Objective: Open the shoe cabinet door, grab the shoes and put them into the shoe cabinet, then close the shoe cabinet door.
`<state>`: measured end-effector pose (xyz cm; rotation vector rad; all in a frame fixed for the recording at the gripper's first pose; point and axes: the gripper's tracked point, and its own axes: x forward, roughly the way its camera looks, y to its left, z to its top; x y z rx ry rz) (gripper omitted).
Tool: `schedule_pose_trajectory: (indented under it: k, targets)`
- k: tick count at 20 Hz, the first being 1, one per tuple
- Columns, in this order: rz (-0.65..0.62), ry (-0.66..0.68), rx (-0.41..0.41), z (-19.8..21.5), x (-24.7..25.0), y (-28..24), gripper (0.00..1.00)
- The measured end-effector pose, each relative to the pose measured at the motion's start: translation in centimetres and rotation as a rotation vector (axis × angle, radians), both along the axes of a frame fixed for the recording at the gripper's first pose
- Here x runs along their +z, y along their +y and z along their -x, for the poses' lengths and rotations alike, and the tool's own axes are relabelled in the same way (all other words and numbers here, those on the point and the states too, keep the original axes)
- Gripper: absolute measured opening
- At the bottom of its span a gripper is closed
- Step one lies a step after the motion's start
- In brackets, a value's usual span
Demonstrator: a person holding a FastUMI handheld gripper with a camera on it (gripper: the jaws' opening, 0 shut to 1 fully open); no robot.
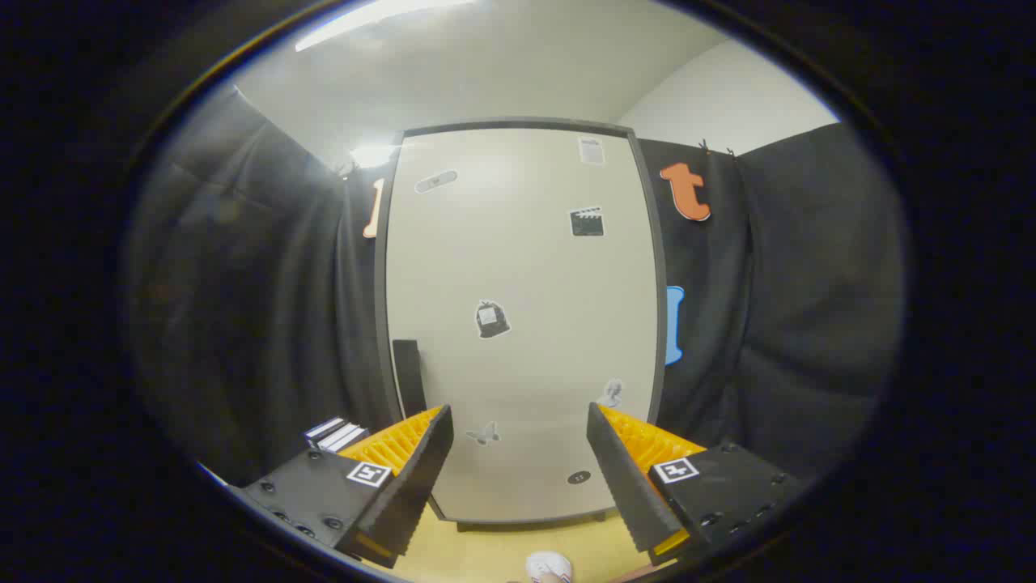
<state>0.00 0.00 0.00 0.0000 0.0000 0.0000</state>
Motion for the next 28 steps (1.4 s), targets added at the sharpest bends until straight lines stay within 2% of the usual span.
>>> schedule_pose_trajectory:
  k: [9, 19, 28]
  targets:
    - [0.013, 0.011, 0.005, -0.1, -0.3, 0.1, 1.00]
    - [0.030, 0.011, 0.013, -2.0, -0.6, 0.6, 1.00]
    - [0.000, 0.030, 0.105, -7.1, -1.8, 8.1, 1.00]
